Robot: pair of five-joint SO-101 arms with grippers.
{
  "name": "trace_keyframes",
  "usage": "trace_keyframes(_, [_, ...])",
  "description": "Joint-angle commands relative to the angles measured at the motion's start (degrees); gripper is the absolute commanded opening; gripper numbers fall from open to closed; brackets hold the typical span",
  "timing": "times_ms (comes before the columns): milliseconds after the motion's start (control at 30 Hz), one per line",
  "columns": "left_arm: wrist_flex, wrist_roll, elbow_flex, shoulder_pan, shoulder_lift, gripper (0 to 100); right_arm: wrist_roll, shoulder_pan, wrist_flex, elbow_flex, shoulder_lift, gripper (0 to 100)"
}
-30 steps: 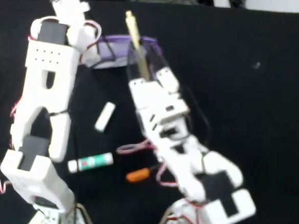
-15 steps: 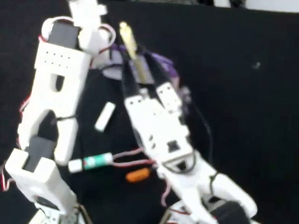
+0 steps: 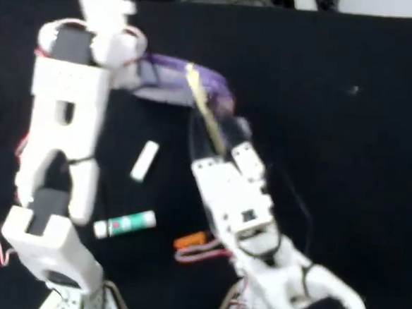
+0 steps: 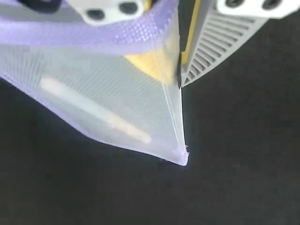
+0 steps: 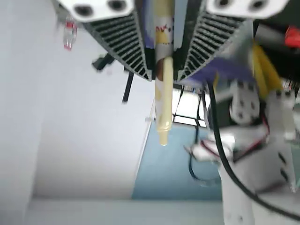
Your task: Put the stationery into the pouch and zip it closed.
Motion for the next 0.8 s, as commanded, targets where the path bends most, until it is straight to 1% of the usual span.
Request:
trace_keyframes(0, [-5.1, -0.6, -3.5, -5.8, -0.9, 3, 0.6, 0.8, 11.5, 1.1, -7.7, 1.1])
trace_keyframes(167, [-9.1, -0.5, -4.0, -9.5, -0.9, 3, 0.6, 0.4, 39.0, -1.7, -18.5, 1.1])
trace_keyframes(333, [-11.5, -0.4, -4.0, -9.9, -0.9, 3, 0.6, -2.3, 73.5, -8.7, -29.0, 1.1])
trace_keyframes(433, [-13.0, -0.4, -4.0, -9.9, -0.9, 3, 0.6, -4.6, 89.1, -11.9, -33.0, 1.1])
trace_keyframes(533, [-13.1, -0.4, -4.0, -10.6, -0.9, 3, 0.6, -6.2, 96.1, -11.9, -34.2, 1.1])
trace_keyframes(767, [-13.9, -0.4, -3.5, -14.3, -0.8, 3, 0.1, -6.3, 100.7, -8.4, -31.1, 1.5])
